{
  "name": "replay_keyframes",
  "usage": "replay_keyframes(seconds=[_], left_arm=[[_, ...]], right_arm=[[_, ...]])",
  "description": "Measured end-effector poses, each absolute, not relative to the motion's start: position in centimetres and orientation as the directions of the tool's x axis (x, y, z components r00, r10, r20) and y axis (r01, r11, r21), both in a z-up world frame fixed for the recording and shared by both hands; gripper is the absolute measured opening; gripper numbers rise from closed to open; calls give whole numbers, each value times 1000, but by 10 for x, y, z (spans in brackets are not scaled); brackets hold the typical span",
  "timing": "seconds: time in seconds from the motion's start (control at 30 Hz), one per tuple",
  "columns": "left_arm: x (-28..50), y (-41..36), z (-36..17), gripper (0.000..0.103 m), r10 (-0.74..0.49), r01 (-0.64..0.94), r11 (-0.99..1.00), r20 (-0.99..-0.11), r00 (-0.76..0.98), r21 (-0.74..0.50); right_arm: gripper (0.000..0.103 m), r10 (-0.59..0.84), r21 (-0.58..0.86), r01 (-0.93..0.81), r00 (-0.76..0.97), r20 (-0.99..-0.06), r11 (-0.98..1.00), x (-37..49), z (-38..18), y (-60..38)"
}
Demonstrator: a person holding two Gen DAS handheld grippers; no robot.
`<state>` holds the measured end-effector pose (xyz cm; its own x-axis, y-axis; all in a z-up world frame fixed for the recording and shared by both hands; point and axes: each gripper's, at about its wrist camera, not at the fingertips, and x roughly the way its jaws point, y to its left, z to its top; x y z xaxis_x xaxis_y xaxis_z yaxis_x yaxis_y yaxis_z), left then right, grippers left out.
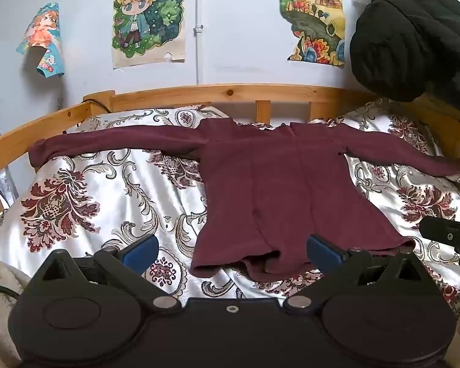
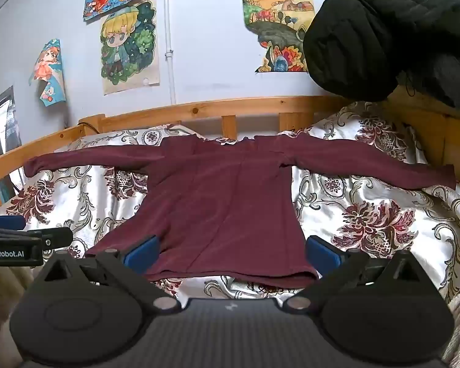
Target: Fold small clothes
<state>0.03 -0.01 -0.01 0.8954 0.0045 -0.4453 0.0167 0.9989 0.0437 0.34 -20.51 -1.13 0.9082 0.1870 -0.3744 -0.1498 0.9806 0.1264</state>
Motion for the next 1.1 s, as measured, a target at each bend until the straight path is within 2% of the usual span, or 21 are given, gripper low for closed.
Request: replay_keyframes(seconds=[1.1], left_arm=[[-2, -2, 0, 102, 2, 19, 999, -451, 892, 42]], right_arm=[[103, 188, 139, -145, 905, -381, 980, 5, -13, -207]])
